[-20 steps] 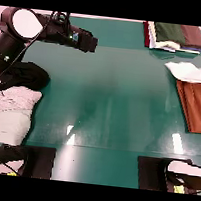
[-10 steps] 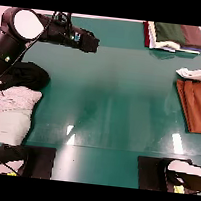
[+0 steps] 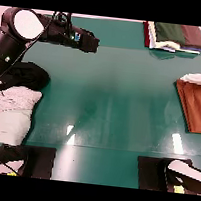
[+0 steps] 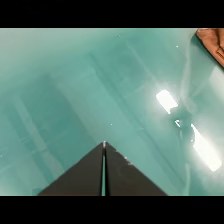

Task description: Fold the shirts.

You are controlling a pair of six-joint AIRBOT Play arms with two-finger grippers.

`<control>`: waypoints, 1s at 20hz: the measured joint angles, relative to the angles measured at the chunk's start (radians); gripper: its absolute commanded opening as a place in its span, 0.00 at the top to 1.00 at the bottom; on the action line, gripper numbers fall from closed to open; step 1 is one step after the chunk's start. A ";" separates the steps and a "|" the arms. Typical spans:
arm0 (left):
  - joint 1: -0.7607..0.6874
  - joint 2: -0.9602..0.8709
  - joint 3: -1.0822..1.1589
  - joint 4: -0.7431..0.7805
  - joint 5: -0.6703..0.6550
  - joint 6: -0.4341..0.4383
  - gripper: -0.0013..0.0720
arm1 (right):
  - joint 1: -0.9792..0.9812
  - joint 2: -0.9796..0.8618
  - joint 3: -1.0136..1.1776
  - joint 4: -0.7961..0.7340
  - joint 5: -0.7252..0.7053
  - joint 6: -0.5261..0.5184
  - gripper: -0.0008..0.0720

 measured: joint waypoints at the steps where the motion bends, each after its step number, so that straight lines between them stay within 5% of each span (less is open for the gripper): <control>1: 0.000 0.000 0.000 0.000 0.000 0.000 0.95 | -0.013 0.027 -0.042 -0.027 0.005 -0.001 0.97; 3: 0.000 0.000 0.000 0.000 0.000 0.000 0.95 | -0.040 0.087 -0.142 -0.089 0.012 -0.002 0.96; 4: 0.000 0.000 0.000 0.000 0.000 0.000 0.95 | -0.053 0.115 -0.189 -0.114 0.014 -0.003 0.80; 6: 0.000 0.000 0.000 0.000 0.000 0.001 0.95 | -0.083 0.170 -0.284 -0.164 0.019 -0.003 0.13; 14: 0.000 0.000 0.000 0.001 0.000 0.007 0.95 | -0.084 0.342 -0.431 -0.139 0.026 0.000 0.11; 20: 0.000 0.000 0.000 0.000 0.007 0.007 0.95 | 0.245 0.400 -0.440 0.021 0.001 0.011 0.13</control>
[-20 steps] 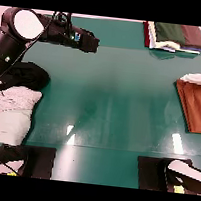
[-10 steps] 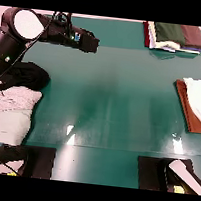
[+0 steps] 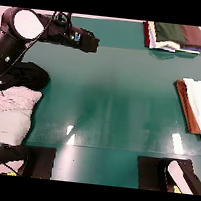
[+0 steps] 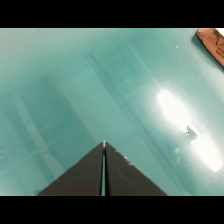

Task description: Fold the shirts.

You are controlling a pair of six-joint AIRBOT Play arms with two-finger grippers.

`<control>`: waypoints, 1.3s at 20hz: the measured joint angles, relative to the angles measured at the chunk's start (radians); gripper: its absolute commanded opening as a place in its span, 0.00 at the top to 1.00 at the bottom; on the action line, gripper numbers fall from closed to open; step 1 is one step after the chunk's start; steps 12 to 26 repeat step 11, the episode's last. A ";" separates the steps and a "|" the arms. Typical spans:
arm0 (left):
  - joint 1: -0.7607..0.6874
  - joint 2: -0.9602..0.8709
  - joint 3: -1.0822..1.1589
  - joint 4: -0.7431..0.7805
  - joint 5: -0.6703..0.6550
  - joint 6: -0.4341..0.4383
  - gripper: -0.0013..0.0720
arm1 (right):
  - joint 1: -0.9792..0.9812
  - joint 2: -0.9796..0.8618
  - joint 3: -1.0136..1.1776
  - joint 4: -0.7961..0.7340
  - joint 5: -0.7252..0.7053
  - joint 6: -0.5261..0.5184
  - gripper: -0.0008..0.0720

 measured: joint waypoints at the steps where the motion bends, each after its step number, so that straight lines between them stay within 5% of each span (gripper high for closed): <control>1: 0.000 0.000 0.000 0.000 0.001 0.000 0.95 | 0.076 -0.003 -0.001 0.014 -0.005 0.002 0.13; 2: 0.000 0.000 0.000 0.000 0.001 0.000 0.95 | 0.150 -0.010 -0.001 0.018 -0.016 0.003 0.18; 4: 0.000 0.000 0.000 0.000 0.002 0.000 0.95 | 0.282 -0.028 -0.001 0.029 -0.036 0.005 0.55; 5: 0.000 0.000 0.000 0.000 0.003 0.000 0.95 | 0.346 -0.039 -0.001 0.033 -0.049 0.005 0.82; 6: 0.000 0.000 0.000 0.000 0.004 0.000 0.95 | 0.404 -0.050 -0.001 0.032 -0.061 0.006 0.96; 11: 0.000 0.000 0.000 0.000 0.005 0.000 0.95 | 0.586 -0.095 -0.001 0.039 -0.093 0.007 0.96; 26: 0.000 0.000 0.000 0.000 0.005 0.000 0.95 | 0.586 -0.095 -0.001 0.039 -0.093 0.007 0.96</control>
